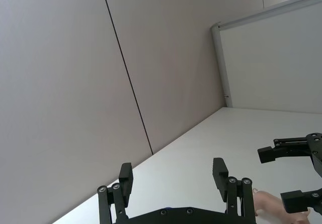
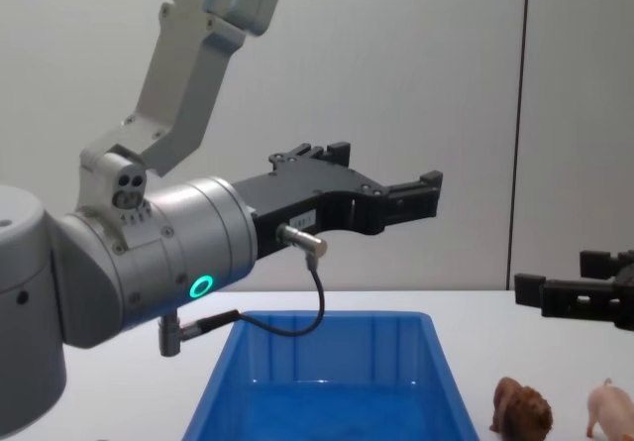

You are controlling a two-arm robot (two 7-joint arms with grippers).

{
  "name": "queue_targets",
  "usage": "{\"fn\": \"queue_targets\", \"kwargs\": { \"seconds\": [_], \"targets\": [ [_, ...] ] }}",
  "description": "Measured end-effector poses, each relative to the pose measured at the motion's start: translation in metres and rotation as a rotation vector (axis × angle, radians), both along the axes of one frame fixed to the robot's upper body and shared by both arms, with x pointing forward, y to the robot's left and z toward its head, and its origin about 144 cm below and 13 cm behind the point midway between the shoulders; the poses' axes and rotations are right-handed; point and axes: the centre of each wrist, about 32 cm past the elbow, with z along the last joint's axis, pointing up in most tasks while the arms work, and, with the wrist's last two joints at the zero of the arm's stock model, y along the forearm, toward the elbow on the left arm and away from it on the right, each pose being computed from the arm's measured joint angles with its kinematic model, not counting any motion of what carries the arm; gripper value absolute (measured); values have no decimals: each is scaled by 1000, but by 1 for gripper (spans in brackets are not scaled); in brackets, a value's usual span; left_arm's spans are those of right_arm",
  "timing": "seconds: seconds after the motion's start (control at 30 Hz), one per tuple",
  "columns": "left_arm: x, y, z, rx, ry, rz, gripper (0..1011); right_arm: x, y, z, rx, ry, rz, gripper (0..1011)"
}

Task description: Pick up the two dolls from the table and place them into the box.

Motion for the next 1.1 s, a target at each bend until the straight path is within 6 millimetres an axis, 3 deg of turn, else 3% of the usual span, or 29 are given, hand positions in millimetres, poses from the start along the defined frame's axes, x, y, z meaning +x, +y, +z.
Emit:
{"fn": "queue_targets", "kwargs": {
  "seconds": [0.73,1.1],
  "targets": [
    [0,0,0,0,0,0,1002,0,0,0,0,0,0,1001],
    [0,0,0,0,0,0,1001,-2,-11,-4,-9,60,-7,1001]
  ]
}}
